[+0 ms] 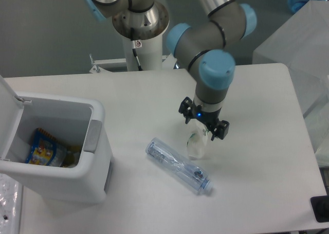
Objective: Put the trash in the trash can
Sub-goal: 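Move the gripper over the crumpled white tissue and lower it, then close the gripper on the white tissue and lift it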
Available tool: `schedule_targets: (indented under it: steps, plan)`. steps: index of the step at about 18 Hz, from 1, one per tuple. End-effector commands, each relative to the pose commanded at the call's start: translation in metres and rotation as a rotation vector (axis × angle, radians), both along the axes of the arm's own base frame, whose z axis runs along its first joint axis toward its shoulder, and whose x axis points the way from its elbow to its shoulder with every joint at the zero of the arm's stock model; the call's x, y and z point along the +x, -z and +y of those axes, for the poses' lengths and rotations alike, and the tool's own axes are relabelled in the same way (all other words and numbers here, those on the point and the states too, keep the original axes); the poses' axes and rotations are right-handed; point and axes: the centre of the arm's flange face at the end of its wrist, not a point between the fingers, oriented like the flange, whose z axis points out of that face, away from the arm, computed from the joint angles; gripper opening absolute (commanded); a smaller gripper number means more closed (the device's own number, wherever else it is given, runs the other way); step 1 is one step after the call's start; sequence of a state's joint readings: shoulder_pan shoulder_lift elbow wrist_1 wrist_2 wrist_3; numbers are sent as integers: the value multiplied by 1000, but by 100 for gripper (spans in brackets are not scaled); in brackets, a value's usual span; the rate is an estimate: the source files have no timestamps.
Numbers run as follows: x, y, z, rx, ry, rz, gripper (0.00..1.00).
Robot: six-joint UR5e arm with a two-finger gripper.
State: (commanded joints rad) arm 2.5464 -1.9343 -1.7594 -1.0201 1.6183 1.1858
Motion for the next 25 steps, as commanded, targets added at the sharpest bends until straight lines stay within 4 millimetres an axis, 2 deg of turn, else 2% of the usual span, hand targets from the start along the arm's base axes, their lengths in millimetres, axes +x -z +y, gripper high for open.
schedule_targets:
  steps: [3, 5, 6, 7, 9, 12, 14, 16, 18, 21, 25]
  plan:
    - [4, 11, -2, -9, -2, -13, 99]
    - [4, 14, -3, -14, -3, -18, 53]
    - [3, 15, -2, -14, -3, -18, 22]
    - [2, 14, -2, -14, -3, -18, 0]
    - [-2, 10, -1, -7, -8, -14, 0]
    - [-15, -11, 4, 27, -15, 15, 0]
    - [-17, -22, 6, 40, -39, 26, 0]
    - [-11, -29, 12, 89, -95, 4, 0]
    - [0, -49, 19, 166, -118, -15, 0]
    - [11, -60, 27, 218, -132, -37, 0]
    - [18, -99, 30, 335, -130, -76, 0]
